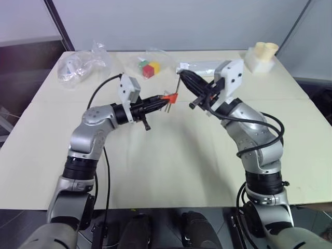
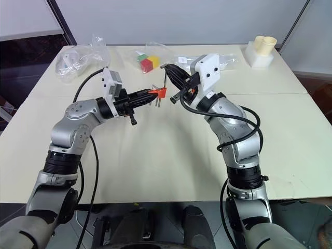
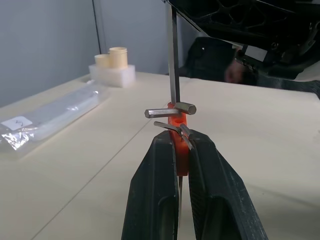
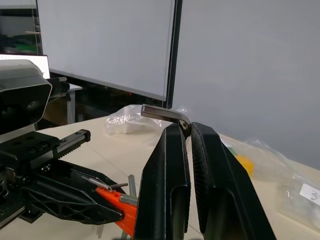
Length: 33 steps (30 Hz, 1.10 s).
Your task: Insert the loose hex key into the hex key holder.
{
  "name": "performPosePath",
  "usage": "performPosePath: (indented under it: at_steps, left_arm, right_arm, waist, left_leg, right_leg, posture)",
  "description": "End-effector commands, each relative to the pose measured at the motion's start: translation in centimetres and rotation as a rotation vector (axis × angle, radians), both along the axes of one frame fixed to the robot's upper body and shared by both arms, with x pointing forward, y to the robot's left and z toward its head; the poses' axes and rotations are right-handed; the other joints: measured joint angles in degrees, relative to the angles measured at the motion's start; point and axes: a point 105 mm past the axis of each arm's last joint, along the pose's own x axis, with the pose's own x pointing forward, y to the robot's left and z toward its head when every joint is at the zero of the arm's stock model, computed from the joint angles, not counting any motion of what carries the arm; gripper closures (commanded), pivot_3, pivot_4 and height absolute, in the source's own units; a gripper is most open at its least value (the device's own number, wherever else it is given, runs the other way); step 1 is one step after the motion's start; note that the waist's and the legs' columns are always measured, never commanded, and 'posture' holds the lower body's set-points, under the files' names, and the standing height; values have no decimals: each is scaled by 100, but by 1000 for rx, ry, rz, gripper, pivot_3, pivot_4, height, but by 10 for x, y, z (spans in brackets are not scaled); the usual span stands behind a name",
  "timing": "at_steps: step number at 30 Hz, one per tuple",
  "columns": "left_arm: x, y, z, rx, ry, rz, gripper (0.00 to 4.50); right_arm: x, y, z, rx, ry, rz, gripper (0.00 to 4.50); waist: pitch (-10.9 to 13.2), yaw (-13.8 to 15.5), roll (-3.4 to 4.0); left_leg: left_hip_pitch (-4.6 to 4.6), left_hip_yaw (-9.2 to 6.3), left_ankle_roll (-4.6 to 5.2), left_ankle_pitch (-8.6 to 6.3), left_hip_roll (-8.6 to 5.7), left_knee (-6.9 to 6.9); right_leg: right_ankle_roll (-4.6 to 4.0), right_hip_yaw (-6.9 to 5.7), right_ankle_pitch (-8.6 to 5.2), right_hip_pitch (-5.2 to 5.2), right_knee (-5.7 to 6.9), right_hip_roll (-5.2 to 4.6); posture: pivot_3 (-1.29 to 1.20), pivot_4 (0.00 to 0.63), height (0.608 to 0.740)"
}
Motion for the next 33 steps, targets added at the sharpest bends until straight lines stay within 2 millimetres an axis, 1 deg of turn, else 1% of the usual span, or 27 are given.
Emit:
performPosePath:
  at_steps: [1,4,5,8,16,19,26,28,30,33]
  left_arm:
    - [-5,-2,17,-16,-69,-19,4500]
    - [-5,-2,17,-17,-71,-21,4500]
    - [-5,-2,17,-17,-72,-20,4500]
    - [-5,-2,18,-17,-73,-19,4500]
    - [-3,0,22,-29,-89,-2,4500]
    - [-2,2,23,-44,-75,8,4500]
    - [7,11,12,-116,147,75,4500]
    - [8,15,7,-136,201,104,4500]
    - [9,20,-7,-148,275,146,4500]
    - [5,23,-27,-157,388,165,4500]
  right_arm:
    - [-5,0,15,4,-60,4,2951]
    - [-7,2,14,-6,-54,20,1348]
    - [-8,2,14,-9,-52,26,895]
    - [-10,0,15,-14,-50,35,895]
    - [-12,-17,20,8,-47,5,895]
    - [-11,-23,18,19,-39,-22,895]
    - [-13,-24,10,12,-19,-36,895]
    - [-13,-24,9,13,-15,-38,895]
    - [-13,-24,6,15,-8,-40,895]
    - [-13,-23,2,15,3,-42,895]
  waist:
    - [0,0,0]
    - [0,0,0]
    - [0,0,0]
    - [0,0,0]
    - [0,3,0]
    - [0,5,0]
    - [1,-1,-1]
    - [1,-2,-1]
    - [1,-6,-1]
    - [1,-3,0]
  left_leg:
    - [0,0,0,0,0,0]
    - [0,0,0,0,0,0]
    - [0,0,0,0,0,0]
    - [0,0,0,0,0,0]
    - [0,0,0,0,0,0]
    - [0,0,0,0,0,0]
    - [0,-1,0,0,0,-1]
    - [0,-1,1,0,0,-1]
    - [0,-2,0,0,1,-1]
    - [2,-2,1,0,1,-4]
  right_leg:
    - [0,0,0,0,0,0]
    - [0,0,0,0,-1,0]
    - [0,0,0,0,-1,0]
    - [0,0,0,0,-1,0]
    - [0,0,0,0,-3,-1]
    - [0,0,0,0,-3,-1]
    - [0,0,0,0,-2,0]
    - [0,0,0,0,-1,0]
    - [0,0,0,0,-1,0]
    - [0,1,0,0,-1,-1]
  posture:
    - [0,150,740]
    - [0,150,740]
    - [0,150,740]
    - [0,150,740]
    - [0,150,740]
    - [0,150,740]
    - [0,150,740]
    - [0,150,740]
    - [0,150,740]
    - [0,150,740]
